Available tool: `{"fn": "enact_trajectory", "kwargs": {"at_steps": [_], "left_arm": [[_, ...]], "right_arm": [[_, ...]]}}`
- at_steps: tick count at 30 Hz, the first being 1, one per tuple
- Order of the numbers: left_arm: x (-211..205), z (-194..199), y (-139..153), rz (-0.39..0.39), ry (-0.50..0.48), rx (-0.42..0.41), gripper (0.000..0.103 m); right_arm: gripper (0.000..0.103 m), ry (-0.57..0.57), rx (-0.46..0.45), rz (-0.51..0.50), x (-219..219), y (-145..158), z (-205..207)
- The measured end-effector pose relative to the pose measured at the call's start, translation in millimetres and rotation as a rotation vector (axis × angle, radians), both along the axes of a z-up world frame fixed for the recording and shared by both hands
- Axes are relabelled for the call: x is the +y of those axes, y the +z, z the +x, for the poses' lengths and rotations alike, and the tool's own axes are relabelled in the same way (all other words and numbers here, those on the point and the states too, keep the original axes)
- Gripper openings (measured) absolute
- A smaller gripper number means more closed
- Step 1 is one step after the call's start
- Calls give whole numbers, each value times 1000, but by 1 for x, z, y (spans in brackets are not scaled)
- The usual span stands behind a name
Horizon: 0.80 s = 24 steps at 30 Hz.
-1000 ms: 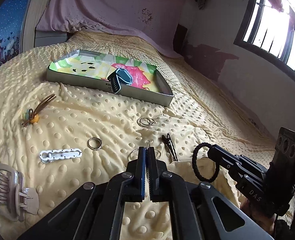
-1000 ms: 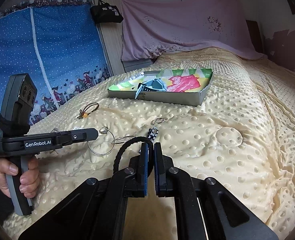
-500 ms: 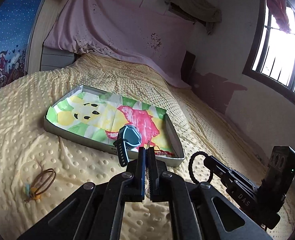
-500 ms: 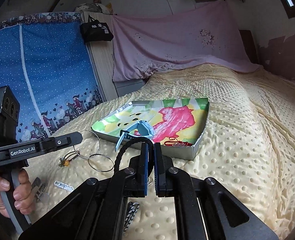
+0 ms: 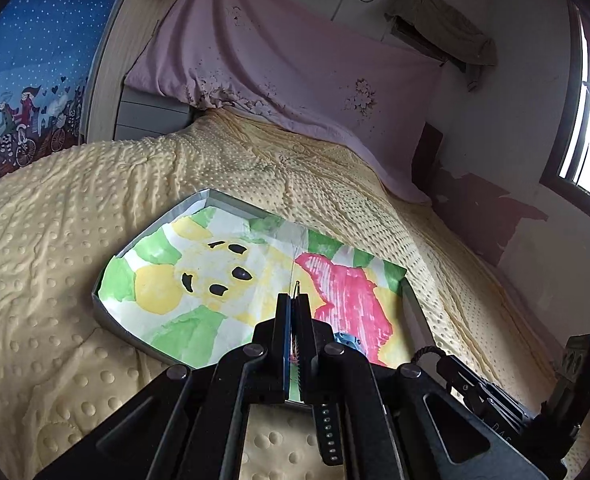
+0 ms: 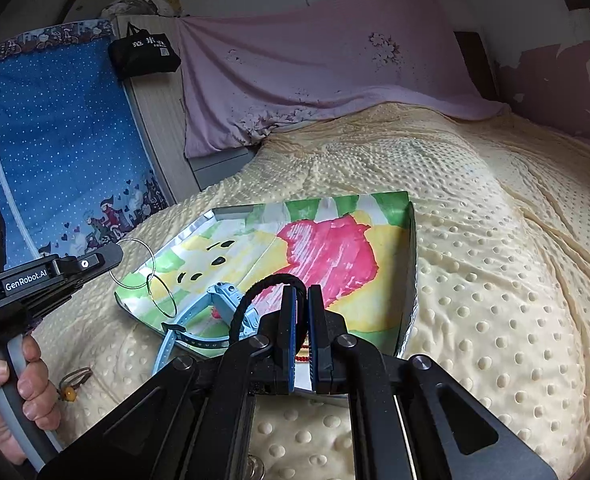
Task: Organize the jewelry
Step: 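Carry the hoops and hair tie into the tin tray and open both grippers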
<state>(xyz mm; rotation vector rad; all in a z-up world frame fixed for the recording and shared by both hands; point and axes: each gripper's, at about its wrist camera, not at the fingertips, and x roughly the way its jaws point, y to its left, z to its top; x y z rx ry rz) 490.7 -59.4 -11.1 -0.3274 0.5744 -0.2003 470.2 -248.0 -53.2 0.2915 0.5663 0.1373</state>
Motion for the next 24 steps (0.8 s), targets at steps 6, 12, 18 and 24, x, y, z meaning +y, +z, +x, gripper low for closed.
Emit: {"fn": "enact_trajectory", "kwargs": {"at_steps": [6, 12, 18, 24], "left_arm": [[2, 12, -24, -4, 9, 91, 3], [-3, 14, -38, 25, -3, 144, 3], [-5, 12, -42, 39, 0, 168, 3], [-7, 10, -41, 58, 3, 173, 3]], "right_arm": [[5, 11, 65, -21, 8, -18, 13], [5, 10, 93, -37, 11, -26, 17], [5, 8, 120, -47, 12, -30, 20], [6, 4, 136, -51, 11, -33, 22]]}}
